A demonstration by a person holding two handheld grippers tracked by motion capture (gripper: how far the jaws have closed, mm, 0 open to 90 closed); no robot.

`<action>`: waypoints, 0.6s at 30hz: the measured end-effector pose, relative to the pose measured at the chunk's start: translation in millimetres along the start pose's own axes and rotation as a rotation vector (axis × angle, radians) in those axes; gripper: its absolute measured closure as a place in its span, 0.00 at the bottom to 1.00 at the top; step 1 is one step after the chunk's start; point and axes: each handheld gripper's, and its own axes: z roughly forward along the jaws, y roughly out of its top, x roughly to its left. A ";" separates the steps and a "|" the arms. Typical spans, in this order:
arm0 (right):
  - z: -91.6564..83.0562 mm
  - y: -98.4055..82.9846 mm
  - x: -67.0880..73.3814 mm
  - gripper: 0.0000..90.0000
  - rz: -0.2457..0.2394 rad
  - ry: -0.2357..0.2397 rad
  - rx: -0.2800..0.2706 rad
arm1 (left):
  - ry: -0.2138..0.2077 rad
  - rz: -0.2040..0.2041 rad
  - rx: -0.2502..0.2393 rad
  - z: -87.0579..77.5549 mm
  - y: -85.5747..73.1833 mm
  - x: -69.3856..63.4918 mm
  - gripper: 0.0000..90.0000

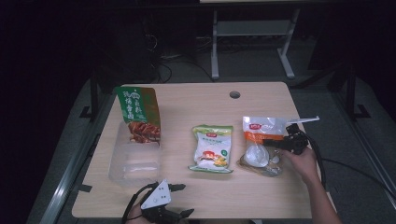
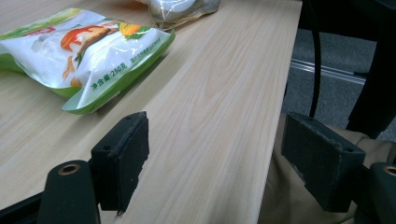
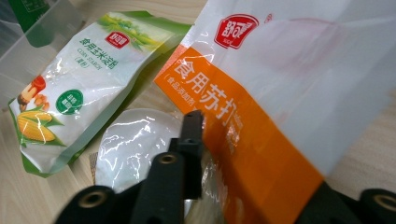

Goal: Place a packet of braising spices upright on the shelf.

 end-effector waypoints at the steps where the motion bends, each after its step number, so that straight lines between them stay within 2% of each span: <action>1: 0.0 0.6 1.4 0.88 -0.004 -0.004 -0.004 | 0.001 0.000 -0.001 -0.1 0.1 0.0 0.26; 7: -3.4 1.7 7.3 0.99 -0.023 -0.012 -0.008 | 0.001 -0.001 -0.004 -0.4 0.2 0.0 0.26; 18: -14.5 9.9 29.4 1.00 -0.065 -0.012 -0.037 | 0.005 0.006 -0.007 -2.2 1.1 -0.3 0.26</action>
